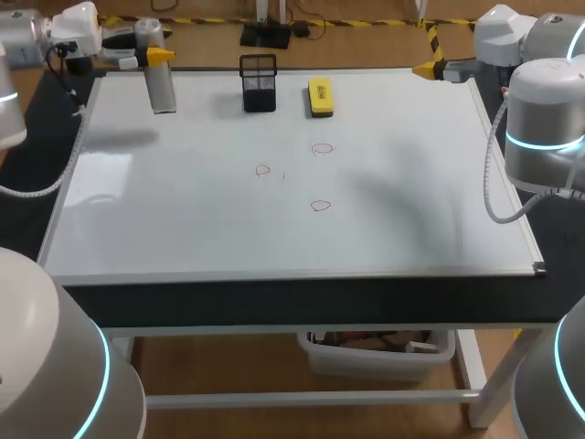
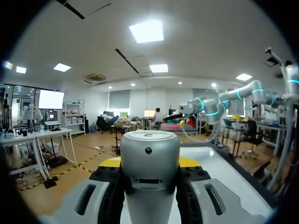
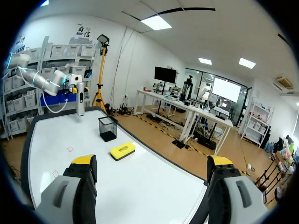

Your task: Pick up the inspection probe, press it on each red-marked spot on the whiteboard one by one, put down the probe, pick up the eraser, and wipe off all the red marks.

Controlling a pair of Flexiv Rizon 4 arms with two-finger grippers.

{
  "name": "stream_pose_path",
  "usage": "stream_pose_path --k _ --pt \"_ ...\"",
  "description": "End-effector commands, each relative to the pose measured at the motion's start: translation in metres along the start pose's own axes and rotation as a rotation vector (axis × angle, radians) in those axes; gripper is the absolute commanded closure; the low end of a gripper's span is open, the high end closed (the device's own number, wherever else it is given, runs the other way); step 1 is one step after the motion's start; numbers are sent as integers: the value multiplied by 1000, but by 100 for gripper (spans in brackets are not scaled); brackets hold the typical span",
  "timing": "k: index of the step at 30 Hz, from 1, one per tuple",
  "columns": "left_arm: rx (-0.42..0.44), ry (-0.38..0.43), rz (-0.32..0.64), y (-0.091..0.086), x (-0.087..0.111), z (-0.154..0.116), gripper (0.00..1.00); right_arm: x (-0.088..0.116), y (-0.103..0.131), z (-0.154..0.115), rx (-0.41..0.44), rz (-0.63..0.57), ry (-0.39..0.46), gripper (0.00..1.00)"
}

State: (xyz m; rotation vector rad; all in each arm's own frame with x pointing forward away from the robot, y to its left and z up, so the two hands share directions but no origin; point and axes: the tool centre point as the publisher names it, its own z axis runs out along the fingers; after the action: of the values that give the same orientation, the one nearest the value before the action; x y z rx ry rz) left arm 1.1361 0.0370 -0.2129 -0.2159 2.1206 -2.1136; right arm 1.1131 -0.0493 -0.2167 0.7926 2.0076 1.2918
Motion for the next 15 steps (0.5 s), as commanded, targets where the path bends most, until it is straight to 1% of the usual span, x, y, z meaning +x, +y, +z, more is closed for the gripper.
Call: stream_pose_path --k 1,13,15 --pt "-5 -93 2 -4 6 1 100 0 0 0 2 0 1 0" --pt "-5 -93 2 -4 6 1 100 0 0 0 2 0 1 0" --pt "-5 -93 2 -4 6 1 100 -2 1 2 3 -18 18 0"
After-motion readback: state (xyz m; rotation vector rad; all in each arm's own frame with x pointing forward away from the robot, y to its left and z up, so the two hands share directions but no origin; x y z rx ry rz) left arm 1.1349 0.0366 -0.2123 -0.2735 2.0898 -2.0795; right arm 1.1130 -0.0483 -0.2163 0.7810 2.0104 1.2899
